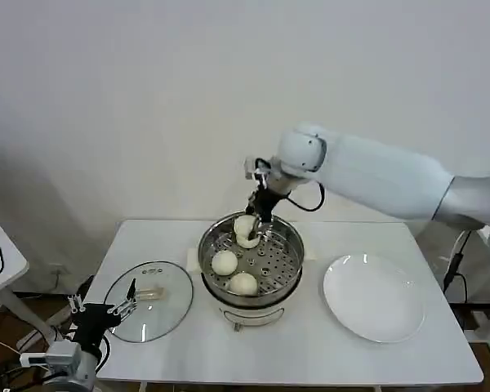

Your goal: Take steamed baozi put them in steamer then cover it.

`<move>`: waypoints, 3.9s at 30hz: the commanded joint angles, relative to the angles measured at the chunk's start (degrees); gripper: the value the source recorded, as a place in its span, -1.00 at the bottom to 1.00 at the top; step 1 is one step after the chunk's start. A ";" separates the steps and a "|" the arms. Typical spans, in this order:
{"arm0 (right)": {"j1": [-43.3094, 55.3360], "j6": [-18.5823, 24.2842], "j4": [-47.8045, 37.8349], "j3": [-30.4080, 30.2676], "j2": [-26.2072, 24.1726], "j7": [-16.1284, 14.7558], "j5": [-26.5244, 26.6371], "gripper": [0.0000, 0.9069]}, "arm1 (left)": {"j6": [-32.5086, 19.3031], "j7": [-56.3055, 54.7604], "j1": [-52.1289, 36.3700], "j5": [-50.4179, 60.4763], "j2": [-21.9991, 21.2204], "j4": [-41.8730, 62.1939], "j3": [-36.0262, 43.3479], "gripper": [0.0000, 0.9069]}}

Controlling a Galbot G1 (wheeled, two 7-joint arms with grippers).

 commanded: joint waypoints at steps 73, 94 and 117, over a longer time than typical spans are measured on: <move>-60.93 8.75 27.91 80.36 -33.06 21.84 5.46 1.00 | -2.43 0.83 -0.03 0.32 -4.21 3.94 1.51 1.00; -118.40 32.25 43.54 122.92 5.87 34.39 -8.96 1.00 | -3.81 0.39 0.73 2.95 -3.79 4.75 1.33 1.00; -127.71 33.92 40.15 118.34 12.74 47.62 -10.24 1.00 | -10.75 -5.63 1.70 37.57 1.01 11.85 4.96 1.00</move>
